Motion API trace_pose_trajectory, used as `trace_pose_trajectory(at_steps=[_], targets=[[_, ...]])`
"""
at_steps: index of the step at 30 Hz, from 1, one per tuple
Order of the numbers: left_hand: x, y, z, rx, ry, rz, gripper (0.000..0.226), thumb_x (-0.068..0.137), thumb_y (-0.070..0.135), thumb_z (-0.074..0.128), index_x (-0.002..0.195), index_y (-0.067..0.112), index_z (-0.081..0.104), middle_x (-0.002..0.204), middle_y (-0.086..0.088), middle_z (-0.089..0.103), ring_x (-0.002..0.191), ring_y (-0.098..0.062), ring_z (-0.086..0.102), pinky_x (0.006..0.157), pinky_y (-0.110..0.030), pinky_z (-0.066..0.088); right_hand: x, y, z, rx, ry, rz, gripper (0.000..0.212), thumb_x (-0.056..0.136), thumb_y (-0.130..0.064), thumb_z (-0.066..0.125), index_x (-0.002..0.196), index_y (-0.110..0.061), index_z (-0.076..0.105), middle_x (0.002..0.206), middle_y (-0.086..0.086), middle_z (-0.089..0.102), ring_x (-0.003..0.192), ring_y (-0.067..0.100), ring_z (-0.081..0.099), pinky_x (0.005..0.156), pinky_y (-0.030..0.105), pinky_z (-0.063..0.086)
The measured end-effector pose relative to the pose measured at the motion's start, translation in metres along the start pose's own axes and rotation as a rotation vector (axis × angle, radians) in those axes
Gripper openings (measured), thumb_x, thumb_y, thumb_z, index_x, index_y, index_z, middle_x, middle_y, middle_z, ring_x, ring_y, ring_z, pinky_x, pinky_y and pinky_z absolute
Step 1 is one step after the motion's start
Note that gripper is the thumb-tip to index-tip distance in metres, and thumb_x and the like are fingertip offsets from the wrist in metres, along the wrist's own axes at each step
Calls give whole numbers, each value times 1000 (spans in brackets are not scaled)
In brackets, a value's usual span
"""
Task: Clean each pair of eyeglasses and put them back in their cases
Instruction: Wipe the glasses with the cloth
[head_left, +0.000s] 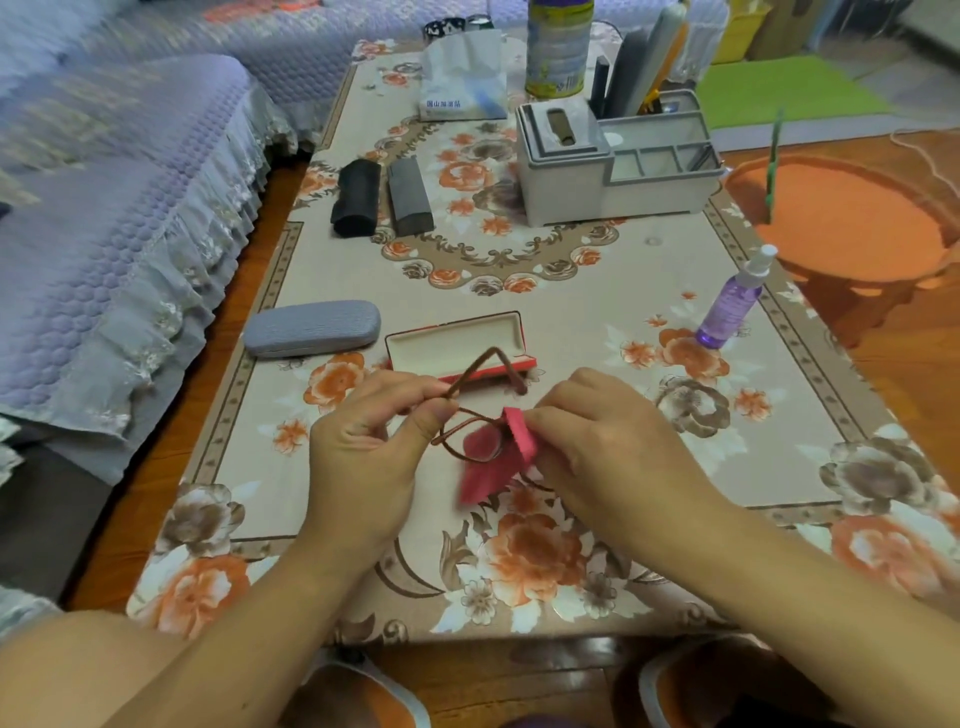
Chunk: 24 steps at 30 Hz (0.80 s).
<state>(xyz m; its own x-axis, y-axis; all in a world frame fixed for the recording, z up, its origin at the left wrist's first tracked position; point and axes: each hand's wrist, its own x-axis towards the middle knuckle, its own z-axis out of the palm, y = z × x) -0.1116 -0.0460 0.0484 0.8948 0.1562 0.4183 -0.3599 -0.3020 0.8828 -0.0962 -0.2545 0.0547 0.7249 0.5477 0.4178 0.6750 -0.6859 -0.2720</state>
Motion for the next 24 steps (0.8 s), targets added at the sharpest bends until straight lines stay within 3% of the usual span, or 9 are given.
trace_pose_trajectory(at_steps=[2,4,7,9,11,15,19,21,24], targets=[[-1,-1,-2,6,5,9,14,84,19,72,95,27,73,92,8,72,92,-3,65,85,-14,48,3,1,-4,-14,56,7,6,90,-15,69,89,-10,71,82,0,62,76,22,51,68,35,46],[3,-9,-8,-6,33,-6,11,88,23,77,98,27,76,95,1,73,89,-13,66,82,-26,51,5,6,-12,66,158,87,11,91,-18,65,90,-9,70,79,-1,59,75,18,49,69,28,41],[12,-16,-19,-75,156,-60,10,89,30,77,98,29,77,95,-5,73,78,-20,65,74,-37,54,4,23,-23,195,277,202,5,86,-13,66,86,-11,70,75,-4,57,72,11,46,68,20,39],[18,-16,-26,-21,222,-2,10,91,21,72,100,25,74,96,-3,73,86,-15,69,83,-31,56,2,32,-25,254,247,207,4,85,-9,70,83,-12,71,73,-4,61,69,13,52,67,26,43],[25,-15,-35,69,245,103,10,95,16,69,103,21,73,98,-2,72,94,-19,69,90,-34,55,-1,34,-21,307,185,169,5,87,-7,74,86,-12,75,75,-2,66,71,17,60,66,34,46],[36,-15,-51,175,275,286,13,99,7,65,109,13,70,107,-1,71,99,-20,70,93,-36,53,0,34,-17,245,71,94,22,88,-11,55,93,-14,75,83,-7,67,78,15,59,71,26,46],[32,-16,-57,261,234,367,12,100,3,63,110,5,70,107,-11,71,98,-34,70,94,-47,54,7,46,-29,189,-28,280,35,83,-2,65,109,-25,62,76,-22,59,70,2,59,62,27,45],[29,-17,-56,288,188,385,11,98,1,64,107,1,71,104,-10,72,97,-32,70,92,-45,54,8,51,-37,220,-23,354,39,82,2,63,106,-28,57,73,-23,63,70,-5,60,59,26,45],[29,-18,-51,270,116,353,11,94,0,68,103,3,73,101,-8,72,96,-30,70,91,-39,54,11,56,-46,209,43,403,36,82,6,55,98,-24,66,84,-13,69,77,4,63,70,32,53]])
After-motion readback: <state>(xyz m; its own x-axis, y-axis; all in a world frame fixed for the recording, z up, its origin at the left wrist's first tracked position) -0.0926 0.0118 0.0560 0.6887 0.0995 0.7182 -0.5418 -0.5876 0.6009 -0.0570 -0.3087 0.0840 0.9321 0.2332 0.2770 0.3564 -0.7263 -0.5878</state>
